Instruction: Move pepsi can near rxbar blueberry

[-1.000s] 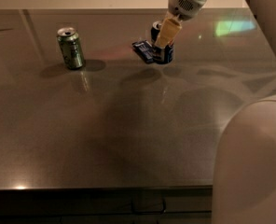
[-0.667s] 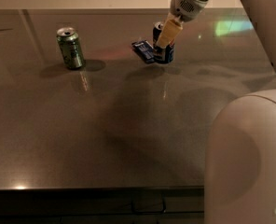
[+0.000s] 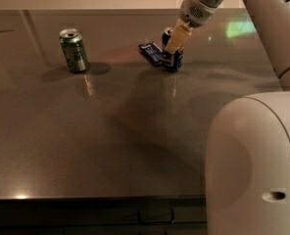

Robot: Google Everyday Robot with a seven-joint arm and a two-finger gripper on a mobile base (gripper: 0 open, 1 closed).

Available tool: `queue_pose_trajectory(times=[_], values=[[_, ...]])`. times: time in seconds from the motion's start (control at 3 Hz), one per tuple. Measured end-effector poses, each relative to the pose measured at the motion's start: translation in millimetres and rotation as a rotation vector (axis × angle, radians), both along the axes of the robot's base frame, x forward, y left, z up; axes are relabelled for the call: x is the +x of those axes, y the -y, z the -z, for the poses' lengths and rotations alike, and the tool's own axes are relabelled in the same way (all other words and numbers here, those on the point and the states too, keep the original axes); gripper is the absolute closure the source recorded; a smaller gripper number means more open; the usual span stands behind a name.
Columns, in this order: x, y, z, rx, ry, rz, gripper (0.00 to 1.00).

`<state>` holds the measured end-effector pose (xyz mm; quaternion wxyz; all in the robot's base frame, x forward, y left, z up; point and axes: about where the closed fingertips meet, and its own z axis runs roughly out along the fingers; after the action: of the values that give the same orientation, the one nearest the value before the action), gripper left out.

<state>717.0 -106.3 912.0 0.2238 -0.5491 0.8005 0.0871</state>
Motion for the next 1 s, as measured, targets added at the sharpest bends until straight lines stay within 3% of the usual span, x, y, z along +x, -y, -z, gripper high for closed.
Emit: queue_pose_trajectory(times=[1.0], values=[[10.4, -0.4, 12.4, 0.006, -0.004, 0.010, 0.13]])
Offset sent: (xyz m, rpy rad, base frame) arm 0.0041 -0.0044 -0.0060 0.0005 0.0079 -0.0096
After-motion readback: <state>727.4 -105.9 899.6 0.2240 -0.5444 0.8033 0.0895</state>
